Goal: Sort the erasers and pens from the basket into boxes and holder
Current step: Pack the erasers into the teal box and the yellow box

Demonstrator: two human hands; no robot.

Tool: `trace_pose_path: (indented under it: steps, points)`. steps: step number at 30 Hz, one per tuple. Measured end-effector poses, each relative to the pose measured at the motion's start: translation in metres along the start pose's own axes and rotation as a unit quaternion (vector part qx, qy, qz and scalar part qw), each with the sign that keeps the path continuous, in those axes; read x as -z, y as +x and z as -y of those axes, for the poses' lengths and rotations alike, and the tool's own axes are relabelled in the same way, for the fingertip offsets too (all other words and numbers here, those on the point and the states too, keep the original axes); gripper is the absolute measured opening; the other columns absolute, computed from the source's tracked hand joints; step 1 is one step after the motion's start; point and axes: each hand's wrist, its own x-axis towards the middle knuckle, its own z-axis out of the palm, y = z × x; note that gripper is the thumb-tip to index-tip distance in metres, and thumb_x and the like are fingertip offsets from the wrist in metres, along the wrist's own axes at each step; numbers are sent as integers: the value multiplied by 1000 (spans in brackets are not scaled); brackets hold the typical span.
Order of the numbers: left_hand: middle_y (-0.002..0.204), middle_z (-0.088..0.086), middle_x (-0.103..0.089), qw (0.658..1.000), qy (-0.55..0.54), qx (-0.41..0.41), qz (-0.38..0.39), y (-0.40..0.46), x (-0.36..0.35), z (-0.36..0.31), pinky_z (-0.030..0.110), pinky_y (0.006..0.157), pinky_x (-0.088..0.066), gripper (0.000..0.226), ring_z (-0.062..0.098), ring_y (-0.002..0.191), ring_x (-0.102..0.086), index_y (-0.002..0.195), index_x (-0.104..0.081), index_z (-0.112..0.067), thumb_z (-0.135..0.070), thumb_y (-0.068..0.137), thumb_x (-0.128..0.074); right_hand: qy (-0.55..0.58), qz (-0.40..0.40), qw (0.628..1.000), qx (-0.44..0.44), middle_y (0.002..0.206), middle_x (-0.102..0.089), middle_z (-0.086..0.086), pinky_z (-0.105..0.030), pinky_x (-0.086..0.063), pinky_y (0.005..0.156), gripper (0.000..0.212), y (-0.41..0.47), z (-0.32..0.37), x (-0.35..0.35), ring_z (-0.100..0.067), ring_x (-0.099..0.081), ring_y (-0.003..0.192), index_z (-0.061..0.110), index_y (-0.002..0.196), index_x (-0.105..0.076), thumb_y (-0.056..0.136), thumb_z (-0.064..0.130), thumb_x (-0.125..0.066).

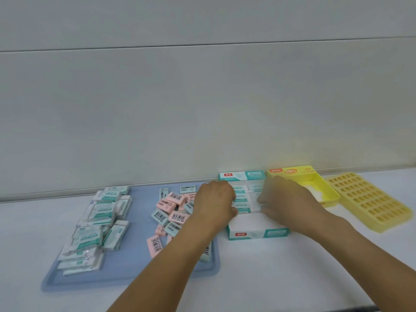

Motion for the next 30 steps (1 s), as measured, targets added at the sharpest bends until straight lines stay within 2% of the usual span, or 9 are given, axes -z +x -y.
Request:
trace_pose_path:
  steps: [5, 8, 11, 14, 18, 20, 24, 28, 30]
  points:
    - [108, 1, -61, 1000, -15, 3, 12, 2, -1, 0, 29, 77, -38, 21, 21, 97, -58, 104, -70, -19, -30, 87, -65, 11, 5, 1000, -20, 111, -53, 8, -29, -24, 69, 25, 0, 0, -1, -15, -45, 105, 33, 108, -67, 97, 40, -45]
    - [119, -1, -60, 999, -44, 3, 11, -6, 4, 1, 33, 87, -38, 32, 21, 108, -52, 119, -65, -27, -39, 89, -61, 7, -4, 1000, -24, 115, -51, 5, -32, -31, 77, 28, 1, 5, 4, -17, -44, 110, 34, 112, -66, 97, 44, -44]
    - [128, -10, -57, 991, -113, 22, -68, -32, 17, 15, 34, 96, -33, 38, 15, 117, -45, 128, -58, -34, -44, 91, -58, 73, -71, 995, -23, 117, -54, 3, -34, -38, 90, 32, 4, 20, 12, -20, -48, 114, 34, 123, -63, 95, 43, -52]
    - [113, -16, -62, 967, -167, 53, -183, -74, 32, 49, 32, 92, -34, 28, 10, 108, -51, 115, -65, -36, -44, 89, -59, 205, -148, 967, 33, 100, -58, 6, -36, -44, 80, 21, 14, 51, 21, -19, -56, 98, 29, 108, -71, 89, 36, -64]
    - [106, -23, -61, 949, -159, 121, -244, -139, 47, 116, 31, 89, -40, 38, 7, 104, -54, 107, -70, -32, -54, 82, -52, 295, -106, 942, 120, 91, -57, 14, -36, -45, 79, 28, 34, 113, 34, -11, -56, 91, 32, 104, -71, 86, 46, -54]
    - [107, -19, -61, 950, -137, 163, -229, -169, 53, 149, 32, 86, -43, 42, 11, 101, -55, 107, -70, -31, -57, 79, -50, 288, -84, 939, 166, 95, -60, 9, -38, -46, 83, 32, 46, 144, 36, -14, -56, 95, 31, 108, -70, 86, 45, -52]
    - [110, -19, -55, 959, -143, 207, -132, -200, 55, 189, 8, 80, -36, 40, 6, 104, -52, 117, -63, -33, -44, 80, -74, 262, -11, 934, 243, 115, -54, 6, -34, -41, 92, 33, 65, 198, 37, -13, -46, 112, 34, 123, -61, 90, 35, -61]
    - [111, -12, -53, 967, -129, 205, -83, -200, 50, 196, 7, 77, -35, 49, 4, 100, -46, 125, -61, -29, -40, 80, -75, 169, -5, 947, 275, 119, -48, 6, -32, -36, 80, 48, 71, 234, 33, -15, -44, 109, 34, 130, -52, 85, 45, -63]
    - [109, -12, -52, 968, -117, 207, -77, -199, 49, 198, 6, 73, -34, 47, 3, 97, -44, 126, -61, -29, -41, 82, -73, 126, -28, 952, 277, 116, -48, 4, -32, -30, 74, 45, 73, 240, 29, -17, -46, 105, 32, 128, -51, 86, 44, -61]
